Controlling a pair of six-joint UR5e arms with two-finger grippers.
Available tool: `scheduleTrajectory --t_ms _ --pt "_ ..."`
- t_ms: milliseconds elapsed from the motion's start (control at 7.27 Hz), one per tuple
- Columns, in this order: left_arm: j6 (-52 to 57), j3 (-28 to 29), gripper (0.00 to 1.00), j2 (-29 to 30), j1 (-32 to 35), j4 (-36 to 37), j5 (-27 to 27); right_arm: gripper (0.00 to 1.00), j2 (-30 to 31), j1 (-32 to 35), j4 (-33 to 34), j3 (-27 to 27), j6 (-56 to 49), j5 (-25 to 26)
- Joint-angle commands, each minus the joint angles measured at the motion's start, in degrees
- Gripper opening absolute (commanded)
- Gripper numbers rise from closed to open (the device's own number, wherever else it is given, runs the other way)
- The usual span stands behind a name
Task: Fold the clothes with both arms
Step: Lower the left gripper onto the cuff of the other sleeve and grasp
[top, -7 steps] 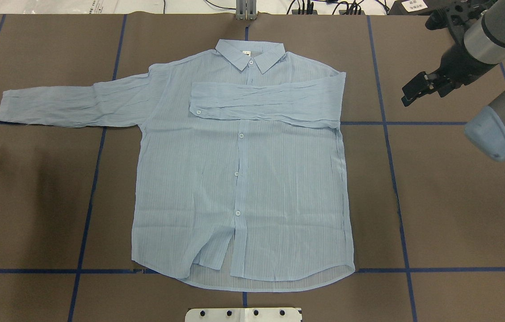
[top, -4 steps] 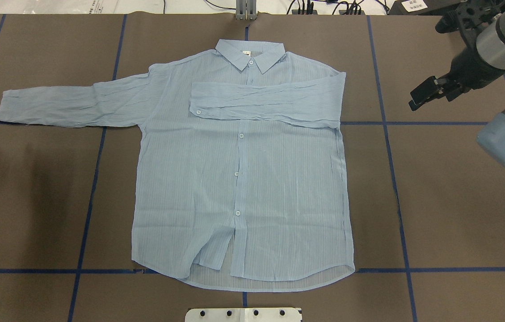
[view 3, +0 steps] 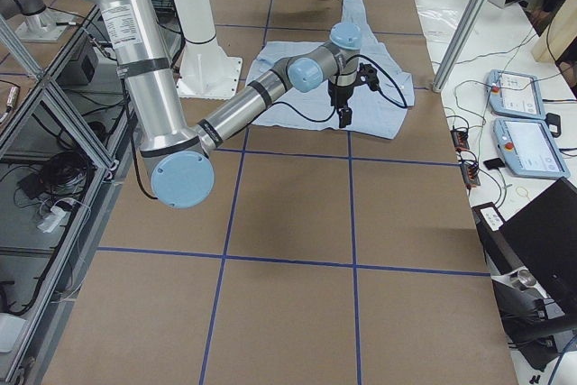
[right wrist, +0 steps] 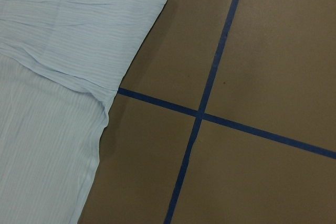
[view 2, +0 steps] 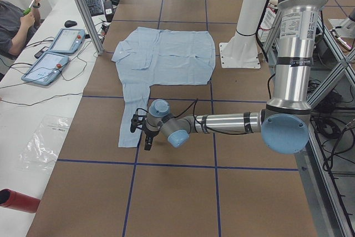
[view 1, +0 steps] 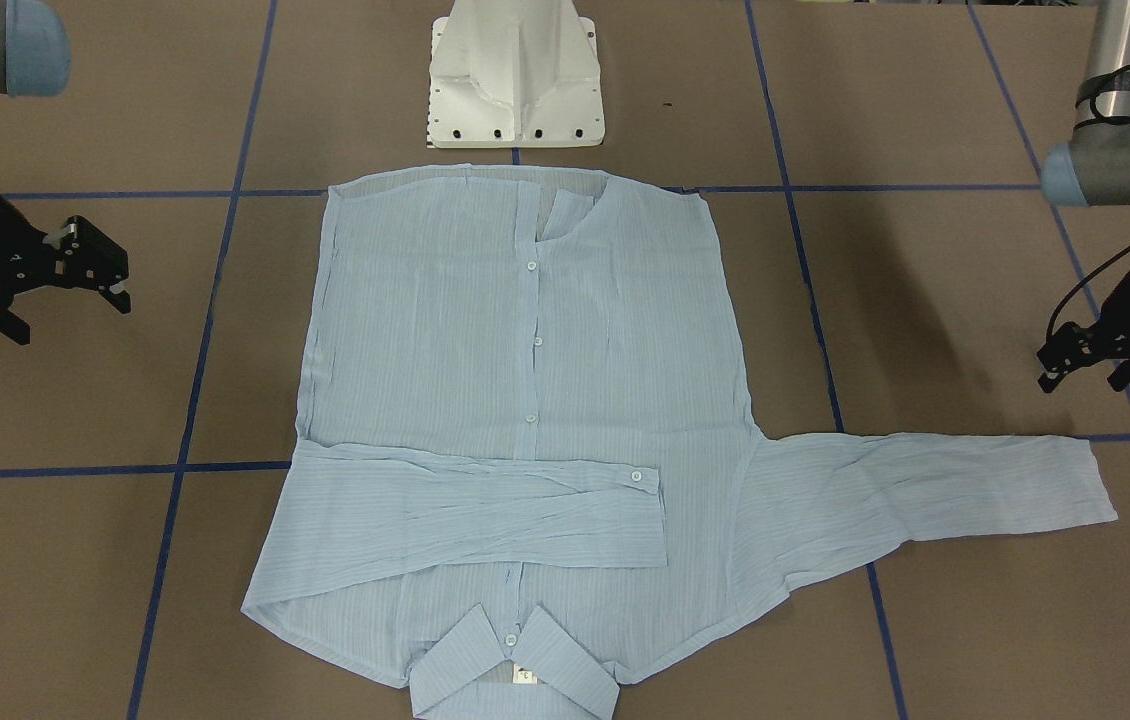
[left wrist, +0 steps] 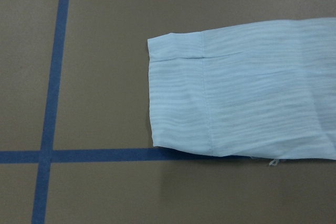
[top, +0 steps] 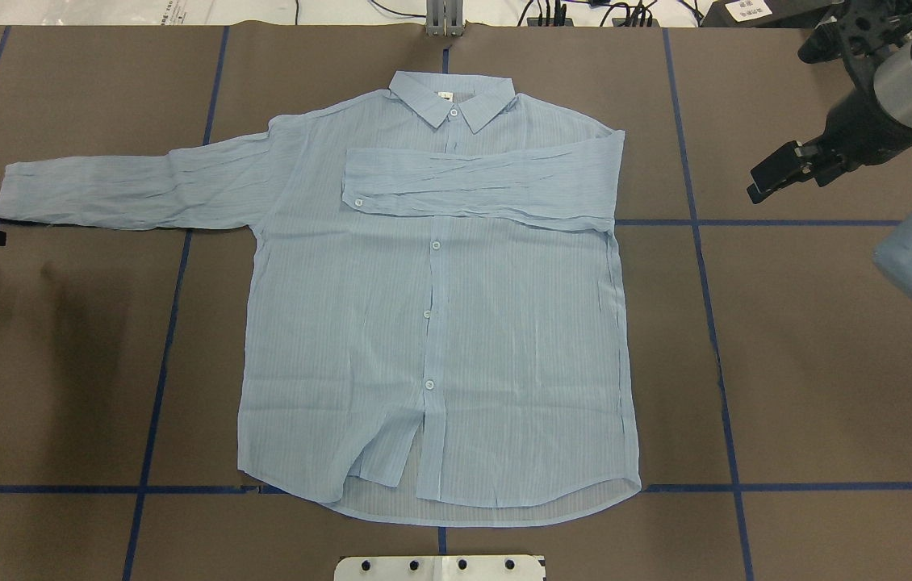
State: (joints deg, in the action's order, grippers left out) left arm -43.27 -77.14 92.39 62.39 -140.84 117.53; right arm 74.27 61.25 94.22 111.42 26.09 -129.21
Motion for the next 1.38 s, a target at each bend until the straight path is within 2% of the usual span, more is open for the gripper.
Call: scheduleTrajectory --t_ms 0,275,550,963,1238 --pt "0.82 5.21 0.97 4.96 -0.17 0.04 -0.02 1.00 -0.18 -0.07 0.00 0.03 0.19 0.01" --pt "1.00 7.17 0.94 6.74 -0.17 -0.05 -0.19 1.00 -0.44 -0.16 0.00 -0.15 0.28 0.10" --pt "1.08 8.66 0.87 7.79 -0.17 0.22 -2.90 1.00 -0.53 -0.16 0.00 -0.06 0.45 0.10" --pt "1.08 9.54 0.81 7.80 -0.08 0.22 -3.01 1.00 -0.62 -0.07 0.00 0.11 0.63 0.10" --pt "1.00 9.90 0.73 7.80 -0.08 0.13 -3.01 1.00 -0.70 -0.07 0.00 0.11 0.63 0.10"
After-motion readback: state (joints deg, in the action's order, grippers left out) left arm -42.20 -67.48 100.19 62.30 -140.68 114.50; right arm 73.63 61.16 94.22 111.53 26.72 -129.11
